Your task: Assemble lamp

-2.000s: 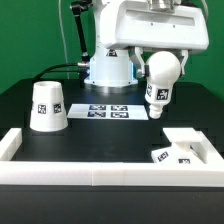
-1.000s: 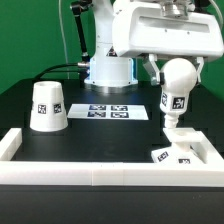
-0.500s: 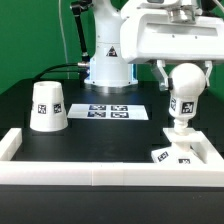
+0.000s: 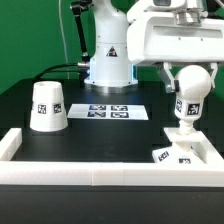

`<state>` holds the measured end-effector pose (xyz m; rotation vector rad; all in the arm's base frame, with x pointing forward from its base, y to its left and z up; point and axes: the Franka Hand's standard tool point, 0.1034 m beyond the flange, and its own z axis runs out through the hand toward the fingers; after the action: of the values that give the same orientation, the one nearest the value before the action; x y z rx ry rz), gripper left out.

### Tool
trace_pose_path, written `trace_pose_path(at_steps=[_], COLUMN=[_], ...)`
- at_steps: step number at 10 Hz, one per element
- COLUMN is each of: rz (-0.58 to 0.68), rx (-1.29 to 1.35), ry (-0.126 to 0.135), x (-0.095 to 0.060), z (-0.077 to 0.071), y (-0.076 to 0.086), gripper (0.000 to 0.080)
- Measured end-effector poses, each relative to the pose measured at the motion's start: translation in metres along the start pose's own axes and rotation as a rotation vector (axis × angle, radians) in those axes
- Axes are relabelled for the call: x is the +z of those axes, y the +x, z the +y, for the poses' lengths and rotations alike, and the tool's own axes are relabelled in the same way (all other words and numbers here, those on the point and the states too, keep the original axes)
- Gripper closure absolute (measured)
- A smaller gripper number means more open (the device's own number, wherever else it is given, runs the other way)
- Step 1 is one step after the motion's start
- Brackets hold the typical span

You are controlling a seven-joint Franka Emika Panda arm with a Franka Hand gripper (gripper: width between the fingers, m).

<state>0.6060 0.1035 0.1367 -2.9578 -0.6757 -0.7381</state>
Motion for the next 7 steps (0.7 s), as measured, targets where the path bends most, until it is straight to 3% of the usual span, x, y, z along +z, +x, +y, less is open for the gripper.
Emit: trace_pose_path(at_steps=[7], rz=[-0.002], rx=[0.006], ry=[-0.010], x=[0.011], z=[0.004], y=[-0.016], gripper=[0.0220])
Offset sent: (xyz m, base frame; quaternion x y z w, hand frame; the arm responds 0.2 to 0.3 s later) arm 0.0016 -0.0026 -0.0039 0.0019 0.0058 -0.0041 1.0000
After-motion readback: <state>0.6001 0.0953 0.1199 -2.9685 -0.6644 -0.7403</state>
